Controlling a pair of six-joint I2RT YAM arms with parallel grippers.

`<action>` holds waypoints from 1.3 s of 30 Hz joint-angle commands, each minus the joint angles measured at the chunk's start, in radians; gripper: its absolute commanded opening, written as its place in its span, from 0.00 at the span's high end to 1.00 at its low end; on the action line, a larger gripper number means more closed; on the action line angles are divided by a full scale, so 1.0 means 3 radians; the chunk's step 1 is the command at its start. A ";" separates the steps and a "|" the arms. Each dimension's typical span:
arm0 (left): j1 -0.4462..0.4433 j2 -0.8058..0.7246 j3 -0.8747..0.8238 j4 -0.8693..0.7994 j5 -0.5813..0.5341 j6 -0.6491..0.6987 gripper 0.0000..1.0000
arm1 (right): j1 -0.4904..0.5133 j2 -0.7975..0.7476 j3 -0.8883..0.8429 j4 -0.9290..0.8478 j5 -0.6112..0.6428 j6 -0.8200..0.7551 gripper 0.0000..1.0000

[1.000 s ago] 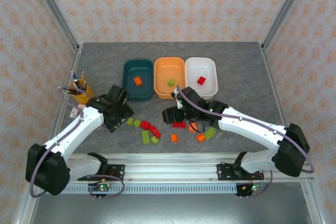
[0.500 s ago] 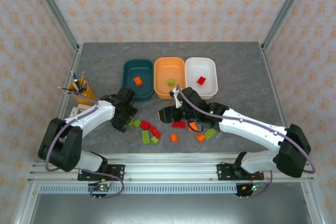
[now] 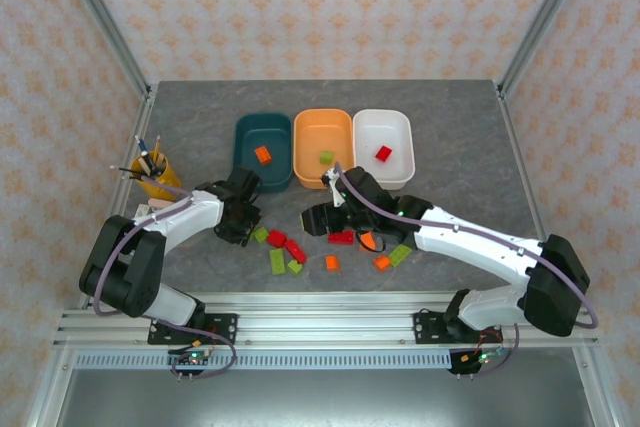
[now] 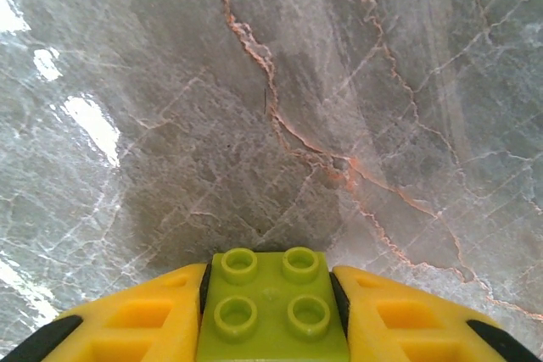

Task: Sort the legos into containers by color

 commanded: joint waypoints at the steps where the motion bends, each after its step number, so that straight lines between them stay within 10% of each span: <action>1: 0.0011 -0.0157 0.0090 -0.0290 -0.0229 0.0049 0.63 | 0.0001 -0.0025 0.0085 -0.0009 0.0128 0.0038 0.29; 10: -0.0139 -0.0069 0.1363 -0.0986 -0.0419 0.1269 0.65 | -0.0468 -0.0492 0.0253 -0.0320 0.0957 0.0311 0.28; 21: -0.0689 0.1646 0.3564 -0.1680 -0.0658 0.2382 0.69 | -0.1418 -0.0434 0.0439 -0.0346 0.0500 0.0751 0.27; 39: -0.0837 0.3103 0.4862 -0.2143 -0.0991 0.2870 0.66 | -0.1600 -0.0586 0.0250 -0.0601 0.0436 0.0894 0.27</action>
